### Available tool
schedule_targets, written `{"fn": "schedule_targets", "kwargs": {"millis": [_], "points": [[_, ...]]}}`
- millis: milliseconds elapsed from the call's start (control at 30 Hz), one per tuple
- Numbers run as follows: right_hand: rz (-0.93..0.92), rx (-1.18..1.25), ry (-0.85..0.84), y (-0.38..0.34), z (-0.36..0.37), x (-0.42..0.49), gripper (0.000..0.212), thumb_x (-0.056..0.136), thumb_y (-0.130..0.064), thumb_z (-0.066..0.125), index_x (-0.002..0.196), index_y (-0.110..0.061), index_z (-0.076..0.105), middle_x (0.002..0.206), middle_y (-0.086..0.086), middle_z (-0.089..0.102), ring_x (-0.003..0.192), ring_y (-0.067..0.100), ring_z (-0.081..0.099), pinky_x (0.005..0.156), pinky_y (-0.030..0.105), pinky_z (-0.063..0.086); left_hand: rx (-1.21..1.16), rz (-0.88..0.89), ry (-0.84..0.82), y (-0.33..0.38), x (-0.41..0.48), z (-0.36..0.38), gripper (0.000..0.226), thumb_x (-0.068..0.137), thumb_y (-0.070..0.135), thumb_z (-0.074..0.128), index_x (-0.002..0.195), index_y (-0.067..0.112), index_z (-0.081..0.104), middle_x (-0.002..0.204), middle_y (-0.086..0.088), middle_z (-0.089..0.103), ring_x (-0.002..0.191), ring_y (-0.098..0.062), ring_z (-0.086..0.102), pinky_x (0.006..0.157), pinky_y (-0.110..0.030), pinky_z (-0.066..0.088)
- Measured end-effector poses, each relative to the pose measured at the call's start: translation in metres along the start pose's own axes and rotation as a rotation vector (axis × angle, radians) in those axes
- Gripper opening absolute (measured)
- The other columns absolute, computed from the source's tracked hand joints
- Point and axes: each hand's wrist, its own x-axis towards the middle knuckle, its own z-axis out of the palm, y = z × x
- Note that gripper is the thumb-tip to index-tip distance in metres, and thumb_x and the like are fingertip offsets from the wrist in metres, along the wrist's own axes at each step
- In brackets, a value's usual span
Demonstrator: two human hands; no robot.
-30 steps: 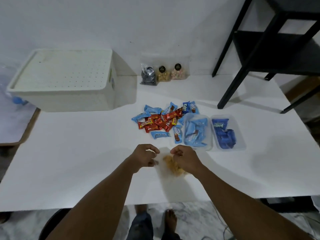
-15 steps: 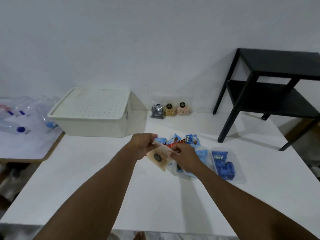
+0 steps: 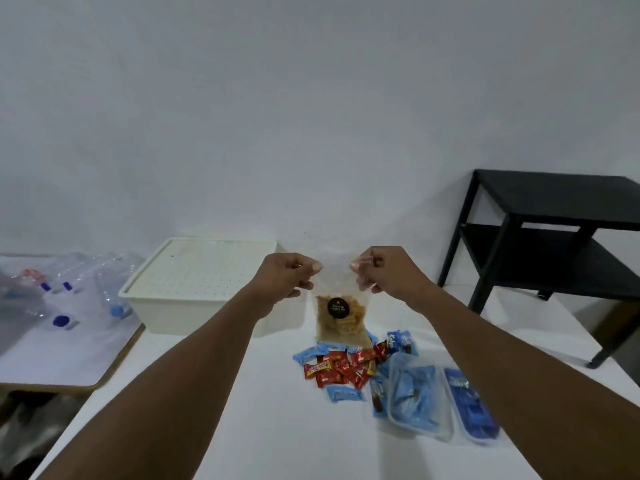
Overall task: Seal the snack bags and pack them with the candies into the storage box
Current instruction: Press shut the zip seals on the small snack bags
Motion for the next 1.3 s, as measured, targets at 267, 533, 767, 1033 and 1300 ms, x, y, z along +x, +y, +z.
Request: {"fn": "schedule_targets", "kwargs": {"millis": [267,533,767,1033,1300], "points": [[-0.112,0.026,0.033,-0.042,-0.010,0.033,0.028,0.090,-0.022,0.068,0.082,0.002,0.055,0.086,0.023,0.071,0.071,0.015,0.068,0.064,0.030,0.051,-0.012,0.152,-0.004,0.048,0.038,-0.025,0.019,0.083,0.035,0.078,0.093,0.019,0.078,0.093,0.009,0.073,0.089,-0.010,0.061,0.079,-0.030,0.049],[-0.125,0.082,0.067,-0.058,0.001,0.062,0.023,0.088,-0.030,0.071,0.084,-0.009,0.064,0.078,0.008,0.071,0.074,0.016,0.068,0.066,0.030,0.053,-0.125,0.228,-0.120,0.062,0.070,-0.048,0.011,0.087,0.022,0.075,0.085,0.012,0.070,0.108,-0.013,0.074,0.101,-0.016,0.069,0.095,-0.040,0.052],[-0.183,0.033,0.098,-0.068,0.023,0.087,0.020,0.090,-0.021,0.069,0.078,-0.006,0.062,0.069,0.008,0.065,0.065,0.012,0.060,0.062,0.027,0.049,-0.136,0.247,-0.161,0.062,0.089,-0.070,0.016,0.087,0.019,0.074,0.084,0.004,0.068,0.099,-0.021,0.074,0.095,-0.027,0.075,0.080,-0.034,0.055],[-0.128,0.085,0.104,-0.064,0.043,0.101,0.018,0.088,-0.025,0.071,0.076,-0.013,0.066,0.068,0.007,0.064,0.065,0.016,0.061,0.061,0.030,0.048,-0.154,0.188,-0.189,0.052,0.094,-0.084,0.014,0.084,0.020,0.077,0.090,0.010,0.068,0.082,-0.008,0.069,0.078,-0.024,0.073,0.071,-0.033,0.049],[-0.110,0.051,0.077,-0.066,0.058,0.112,0.021,0.086,-0.025,0.074,0.082,-0.005,0.071,0.065,0.004,0.061,0.061,0.012,0.056,0.059,0.025,0.047,-0.091,0.186,-0.230,0.042,0.105,-0.098,0.008,0.089,0.018,0.072,0.093,0.012,0.068,0.084,-0.012,0.070,0.079,-0.019,0.072,0.077,-0.033,0.048]]}}
